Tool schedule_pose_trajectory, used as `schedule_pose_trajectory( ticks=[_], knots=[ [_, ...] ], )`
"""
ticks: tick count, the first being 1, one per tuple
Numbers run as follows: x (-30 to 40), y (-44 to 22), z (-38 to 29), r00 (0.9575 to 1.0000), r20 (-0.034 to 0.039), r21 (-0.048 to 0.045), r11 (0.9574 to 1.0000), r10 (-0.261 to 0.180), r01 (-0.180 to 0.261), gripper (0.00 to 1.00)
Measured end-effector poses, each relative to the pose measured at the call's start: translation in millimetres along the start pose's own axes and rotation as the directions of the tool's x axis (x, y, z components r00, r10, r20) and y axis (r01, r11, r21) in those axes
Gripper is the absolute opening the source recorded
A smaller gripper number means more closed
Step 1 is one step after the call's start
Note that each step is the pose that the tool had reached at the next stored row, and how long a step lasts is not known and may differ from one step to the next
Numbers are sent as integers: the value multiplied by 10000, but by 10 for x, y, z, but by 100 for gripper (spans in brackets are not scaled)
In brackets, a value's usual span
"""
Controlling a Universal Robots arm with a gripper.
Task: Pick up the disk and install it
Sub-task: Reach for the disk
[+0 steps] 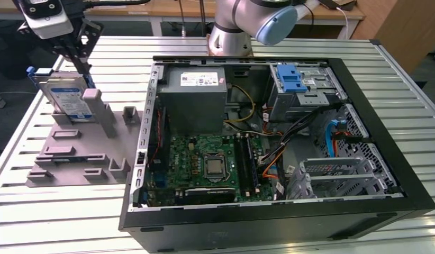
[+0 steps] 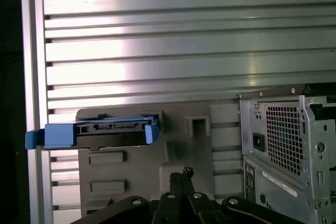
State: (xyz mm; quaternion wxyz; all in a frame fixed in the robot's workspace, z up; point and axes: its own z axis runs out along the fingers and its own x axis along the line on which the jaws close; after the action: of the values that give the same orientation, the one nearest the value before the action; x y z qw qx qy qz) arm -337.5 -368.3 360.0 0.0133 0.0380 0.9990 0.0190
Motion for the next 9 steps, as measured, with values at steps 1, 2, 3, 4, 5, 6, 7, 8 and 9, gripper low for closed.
schedule_pose_trajectory(
  ticks=[1, 2, 3, 4, 5, 6, 7, 8, 9],
  knots=[
    [3, 2, 0, 10000, -7, 0, 10000, 1, -1, 11],
    [4, 4, 0, 10000, -45, 3, 10000, 1, -1, 11],
    [4, 6, 0, 9999, -120, 9, 10000, 4, -4, 11],
    [5, 9, 0, 9998, -206, 15, 10000, 8, -8, 11],
    [5, 10, 0, 9996, -283, 21, 10000, 11, -10, 11],
    [5, 11, 0, 9994, -345, 26, 10000, 14, -13, 11],
    [6, 12, 1, 9993, -365, 27, 10000, 15, -14, 11],
    [6, 12, 1, 9993, -368, 28, 10000, 16, -15, 11],
    [7, 13, 2, 9993, -370, 28, 10000, 15, -14, 11]
  ],
)
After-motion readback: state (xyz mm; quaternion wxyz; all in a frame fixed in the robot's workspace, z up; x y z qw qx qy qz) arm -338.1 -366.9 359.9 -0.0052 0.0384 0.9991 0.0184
